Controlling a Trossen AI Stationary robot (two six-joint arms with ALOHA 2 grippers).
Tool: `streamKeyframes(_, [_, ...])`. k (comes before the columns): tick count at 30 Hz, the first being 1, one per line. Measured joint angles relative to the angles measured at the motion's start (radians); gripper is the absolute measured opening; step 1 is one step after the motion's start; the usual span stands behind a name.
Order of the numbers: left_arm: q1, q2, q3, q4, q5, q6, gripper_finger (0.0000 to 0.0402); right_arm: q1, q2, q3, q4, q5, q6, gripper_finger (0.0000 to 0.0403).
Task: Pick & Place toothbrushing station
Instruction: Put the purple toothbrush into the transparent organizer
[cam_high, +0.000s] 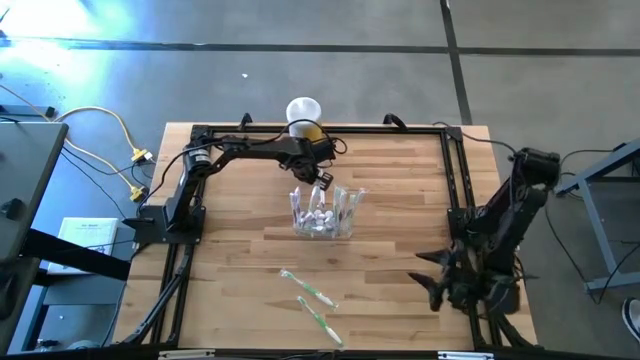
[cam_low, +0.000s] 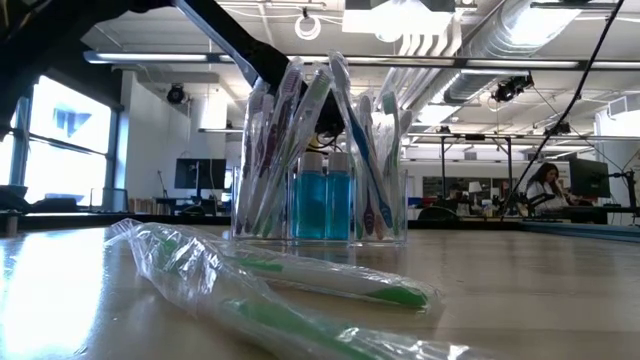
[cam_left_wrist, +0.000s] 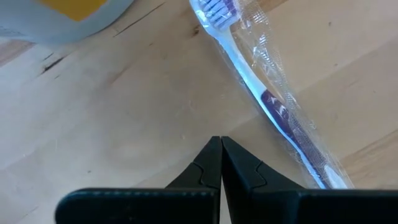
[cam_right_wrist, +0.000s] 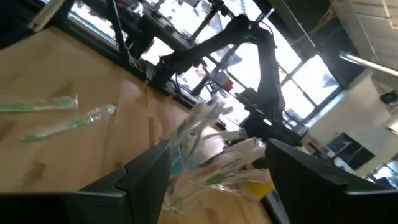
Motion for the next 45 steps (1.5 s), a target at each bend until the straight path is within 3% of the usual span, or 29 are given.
streamKeyframes(6, [0.0, -0.002, 0.023, -0.036, -0.01, 0.041, 0.0, 0.108, -0.132, -0.004, -0.003, 0.006, -0.039, 0.0254])
streamKeyframes(19, [0.001, -0.006, 0.026, -0.085, -0.082, 0.118, 0.0, 0.111, -0.384, -0.004, -0.047, 0.002, -0.183, 0.0254])
streamKeyframes(29, [-0.014, -0.011, 0.028, -0.074, -0.1, 0.161, 0.0, 0.042, -0.512, -0.004, -0.054, -0.111, -0.211, 0.0254])
streamKeyframes(40, [-0.012, -0.015, 0.029, -0.038, -0.006, 0.182, 0.0, -0.091, -0.59, -0.005, -0.051, -0.151, -0.289, 0.0254])
streamKeyframes(45, [-0.012, -0.043, 0.029, -0.04, -0.011, 0.174, 0.0, -0.139, -0.588, -0.004, -0.085, -0.152, -0.291, 0.0254])
